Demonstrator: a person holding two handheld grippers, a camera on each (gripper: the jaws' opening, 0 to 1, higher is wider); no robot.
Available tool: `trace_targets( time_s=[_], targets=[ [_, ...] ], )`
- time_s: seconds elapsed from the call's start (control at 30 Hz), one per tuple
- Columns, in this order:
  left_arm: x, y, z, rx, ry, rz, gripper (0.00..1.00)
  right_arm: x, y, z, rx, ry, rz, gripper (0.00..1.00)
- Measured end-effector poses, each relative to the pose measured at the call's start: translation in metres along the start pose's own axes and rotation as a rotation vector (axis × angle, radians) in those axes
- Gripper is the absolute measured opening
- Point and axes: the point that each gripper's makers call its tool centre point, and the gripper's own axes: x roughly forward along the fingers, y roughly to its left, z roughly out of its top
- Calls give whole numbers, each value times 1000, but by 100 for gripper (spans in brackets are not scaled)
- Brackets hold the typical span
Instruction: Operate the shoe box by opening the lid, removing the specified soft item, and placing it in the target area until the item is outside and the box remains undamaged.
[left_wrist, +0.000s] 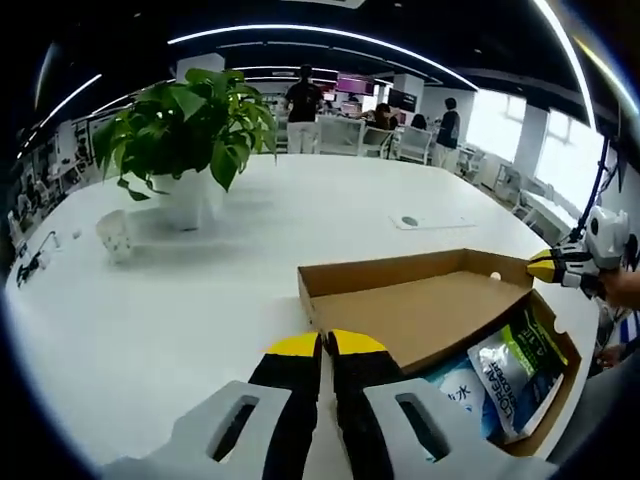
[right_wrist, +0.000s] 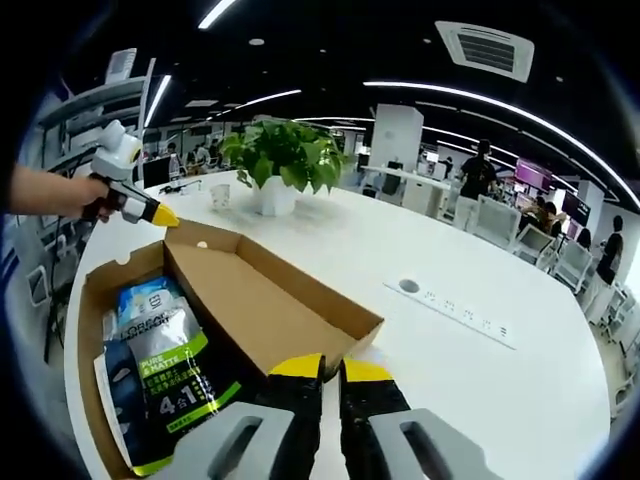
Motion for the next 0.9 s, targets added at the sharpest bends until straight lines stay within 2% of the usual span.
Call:
trace_targets(
  time_s=[0.3, 0.4, 0.57, 0.9],
  targets=[
    [-6, -4, 0, 30, 0, 13, 2, -4, 1, 2, 21, 7, -2, 5],
    [-10, -2, -1, 51, 3, 22, 6, -10, 3, 2, 34, 1, 5, 7],
    [-21, -6, -1, 48, -5, 18, 11, -17, 10, 3, 52, -6, 29, 17],
    [-42, -20, 1, 98, -13, 12, 18, -35, 26, 5, 52, -17, 82, 34]
  ],
)
